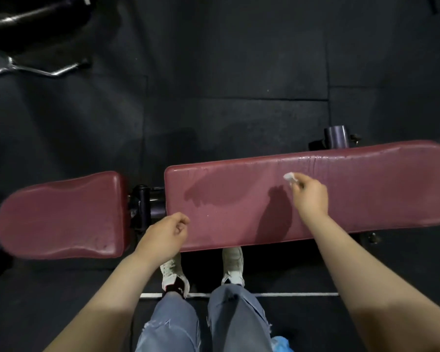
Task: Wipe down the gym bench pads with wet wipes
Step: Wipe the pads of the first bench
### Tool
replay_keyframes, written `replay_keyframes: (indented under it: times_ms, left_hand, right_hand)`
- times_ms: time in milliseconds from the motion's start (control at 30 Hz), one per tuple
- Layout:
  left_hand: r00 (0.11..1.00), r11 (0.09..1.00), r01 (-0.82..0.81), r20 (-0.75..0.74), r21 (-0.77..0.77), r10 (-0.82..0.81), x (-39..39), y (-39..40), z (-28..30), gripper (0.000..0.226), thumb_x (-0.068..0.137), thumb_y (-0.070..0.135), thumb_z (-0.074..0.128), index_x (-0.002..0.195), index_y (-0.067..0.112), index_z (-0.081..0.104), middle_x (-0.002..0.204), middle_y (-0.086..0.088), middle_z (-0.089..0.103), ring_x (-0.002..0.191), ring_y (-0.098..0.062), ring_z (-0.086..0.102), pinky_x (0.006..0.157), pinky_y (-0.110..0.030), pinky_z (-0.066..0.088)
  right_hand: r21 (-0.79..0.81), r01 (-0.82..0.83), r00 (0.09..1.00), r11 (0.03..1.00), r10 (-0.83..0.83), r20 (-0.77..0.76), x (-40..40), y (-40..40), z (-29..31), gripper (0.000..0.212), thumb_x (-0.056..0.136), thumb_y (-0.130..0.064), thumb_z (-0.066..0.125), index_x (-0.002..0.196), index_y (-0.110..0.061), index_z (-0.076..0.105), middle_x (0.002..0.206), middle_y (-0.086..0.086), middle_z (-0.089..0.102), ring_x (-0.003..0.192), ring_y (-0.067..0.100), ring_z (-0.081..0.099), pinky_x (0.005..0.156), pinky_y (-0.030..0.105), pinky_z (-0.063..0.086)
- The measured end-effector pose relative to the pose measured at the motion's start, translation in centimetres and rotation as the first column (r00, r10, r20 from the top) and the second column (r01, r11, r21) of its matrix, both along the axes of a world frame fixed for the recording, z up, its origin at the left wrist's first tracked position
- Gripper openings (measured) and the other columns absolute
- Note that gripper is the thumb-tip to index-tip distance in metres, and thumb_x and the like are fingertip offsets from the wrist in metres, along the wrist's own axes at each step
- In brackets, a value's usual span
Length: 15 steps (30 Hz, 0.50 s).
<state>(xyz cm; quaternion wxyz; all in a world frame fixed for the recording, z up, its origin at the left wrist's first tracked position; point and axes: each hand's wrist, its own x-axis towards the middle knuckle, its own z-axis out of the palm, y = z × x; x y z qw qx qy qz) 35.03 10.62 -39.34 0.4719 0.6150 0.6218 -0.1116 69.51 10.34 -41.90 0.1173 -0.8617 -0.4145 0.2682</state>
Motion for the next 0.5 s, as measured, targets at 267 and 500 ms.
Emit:
replay_keyframes:
  times_ms: [267,500]
  left_hand:
    - [0.999,0.997,0.011,-0.037,0.073,-0.008,-0.9,2.4,-5.5,0.032,0.093,0.018,0.054,0.124,0.023,0.060,0.121,0.006,0.060,0.112,-0.015,0.060,0.101,-0.037,0.046]
    - [0.999,0.996,-0.041,-0.027,0.075,0.043,-2.0,3.1,-7.5,0.037,0.092,0.017,0.056,0.127,0.025,0.057,0.125,0.006,0.056,0.116,-0.013,0.056,0.103,-0.039,0.045]
  right_hand:
    - [0.252,0.165,0.965,0.954,-0.209,0.159,1.1,4.9,-6.4,0.030,0.099,-0.012,0.049,0.124,-0.012,0.066,0.128,0.005,0.064,0.119,0.026,0.052,0.101,0.030,0.038]
    - [0.302,0.185,0.963,0.935,-0.233,0.133,-4.4,4.4,-9.7,0.028,0.096,0.002,0.047,0.116,-0.008,0.065,0.140,0.008,0.054,0.135,0.025,0.044,0.118,0.038,0.028]
